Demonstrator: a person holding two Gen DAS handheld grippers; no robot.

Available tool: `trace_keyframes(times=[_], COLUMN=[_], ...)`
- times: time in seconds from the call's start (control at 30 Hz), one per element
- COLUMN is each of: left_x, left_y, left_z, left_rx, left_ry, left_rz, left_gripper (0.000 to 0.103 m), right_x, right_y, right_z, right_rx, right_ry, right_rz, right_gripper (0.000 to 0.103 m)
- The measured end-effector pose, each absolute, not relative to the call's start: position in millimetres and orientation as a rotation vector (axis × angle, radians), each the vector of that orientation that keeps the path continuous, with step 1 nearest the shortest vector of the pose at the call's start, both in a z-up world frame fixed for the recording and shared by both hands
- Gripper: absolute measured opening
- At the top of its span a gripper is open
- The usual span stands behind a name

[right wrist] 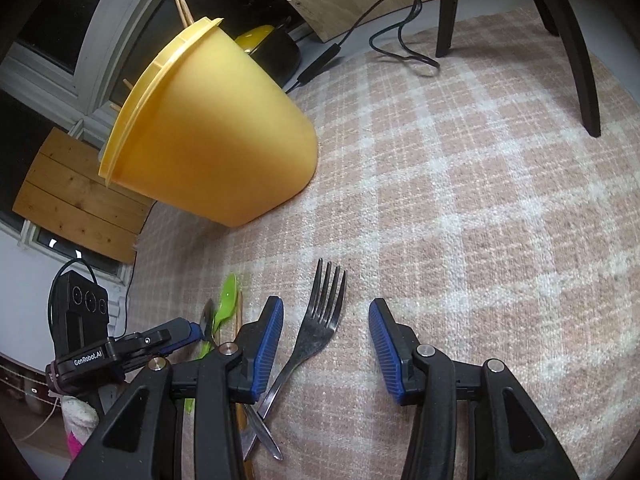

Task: Organize utensils
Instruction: 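Close the left gripper on the metal spoon handle while the right gripper closes on the metal fork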

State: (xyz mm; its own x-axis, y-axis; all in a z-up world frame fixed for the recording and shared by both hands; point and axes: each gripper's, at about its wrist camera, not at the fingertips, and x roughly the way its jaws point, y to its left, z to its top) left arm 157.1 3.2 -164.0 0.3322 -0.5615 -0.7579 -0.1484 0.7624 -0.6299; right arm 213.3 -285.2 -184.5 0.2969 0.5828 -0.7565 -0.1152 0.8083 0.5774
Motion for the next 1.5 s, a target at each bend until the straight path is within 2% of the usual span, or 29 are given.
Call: trace_keyframes(times=[0.2,0.33,0.4,0.67,0.73,0.8,0.97,1.1,1.5], left_x=[164,167,169,175,178,180,176,175,194], left_y=[-5,-8,-12,-26,-29,-32,-37,-45,-64], left_z=[-163,-165,-166,-155,-153,-152,-146,-147,-153], left_rx=[-0.689,-0.716,-0.717,-0.680,-0.672,-0.662,-0.523,-0.432,-0.426], left_ry=[1.216,1.201,1.197,1.152,1.146,1.148,1.188,1.240,1.275], left_rz=[-0.276,-0.284,-0.289,-0.323,-0.332,-0.331,-0.210,-0.163,-0.132], left_gripper=[0.047,0.047,0.047,0.047,0.041,0.041,0.041,0.051,0.054], right_x=[217,219,220,221,222,222,222,219,224], right_y=[-281,-275,-274,-272,-274,-276,-280,-280,-267], right_z=[-184,-185,-186,-189,-190,-191,-193,-191,-188], right_rx=[0.451,0.437,0.449,0.467,0.476,0.480,0.486,0.465,0.405], right_ry=[1.175,1.182,1.190,1.193,1.192,1.192,1.192,1.193,1.195], right_rz=[0.483,0.495,0.507,0.498,0.497,0.496,0.494,0.498,0.499], right_gripper=[0.047,0.043,0.038,0.031,0.029,0.028,0.028,0.028,0.029])
